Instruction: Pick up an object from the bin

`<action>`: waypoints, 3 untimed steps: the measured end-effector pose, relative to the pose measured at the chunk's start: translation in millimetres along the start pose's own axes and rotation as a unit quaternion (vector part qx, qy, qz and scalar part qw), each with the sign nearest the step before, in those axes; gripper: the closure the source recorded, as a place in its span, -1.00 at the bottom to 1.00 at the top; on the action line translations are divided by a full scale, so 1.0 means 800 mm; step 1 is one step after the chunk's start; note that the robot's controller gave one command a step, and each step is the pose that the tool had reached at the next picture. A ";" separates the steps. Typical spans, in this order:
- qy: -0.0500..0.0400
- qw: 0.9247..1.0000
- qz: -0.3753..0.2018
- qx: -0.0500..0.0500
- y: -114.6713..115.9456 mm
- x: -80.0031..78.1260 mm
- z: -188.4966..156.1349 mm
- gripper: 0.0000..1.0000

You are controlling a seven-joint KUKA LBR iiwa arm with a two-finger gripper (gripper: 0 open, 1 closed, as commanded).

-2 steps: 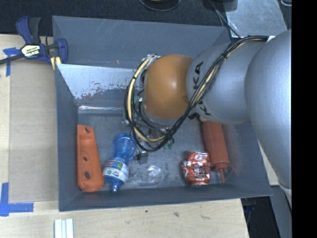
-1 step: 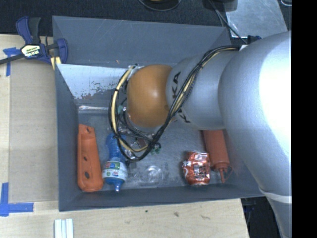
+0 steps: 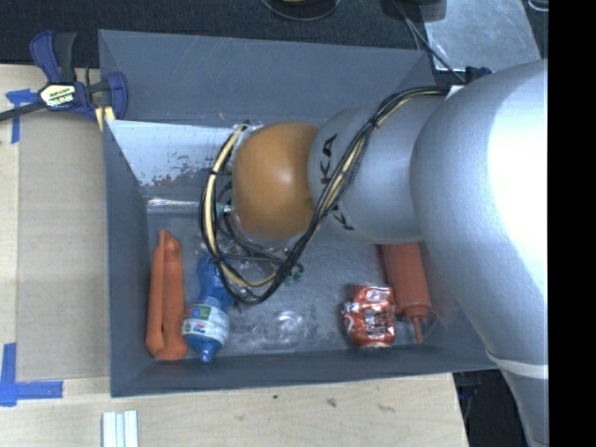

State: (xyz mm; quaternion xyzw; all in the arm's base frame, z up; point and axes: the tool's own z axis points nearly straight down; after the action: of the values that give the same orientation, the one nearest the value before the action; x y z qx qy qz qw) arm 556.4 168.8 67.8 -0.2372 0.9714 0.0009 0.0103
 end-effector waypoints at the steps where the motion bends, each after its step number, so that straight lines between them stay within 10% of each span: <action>1: 0.001 0.999 -0.037 0.000 -0.003 0.004 -0.005 1.00; 2: -0.001 1.000 0.003 0.000 0.009 -0.022 -0.103 1.00; 3: -0.001 1.000 0.004 0.000 0.009 -0.022 -0.103 1.00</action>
Offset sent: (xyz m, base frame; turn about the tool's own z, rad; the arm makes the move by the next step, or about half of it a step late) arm 0.0101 0.0145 0.0827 0.0047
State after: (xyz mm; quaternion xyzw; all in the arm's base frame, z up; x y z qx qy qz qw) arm 567.3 182.8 150.6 -0.2338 0.9722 0.0013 0.0116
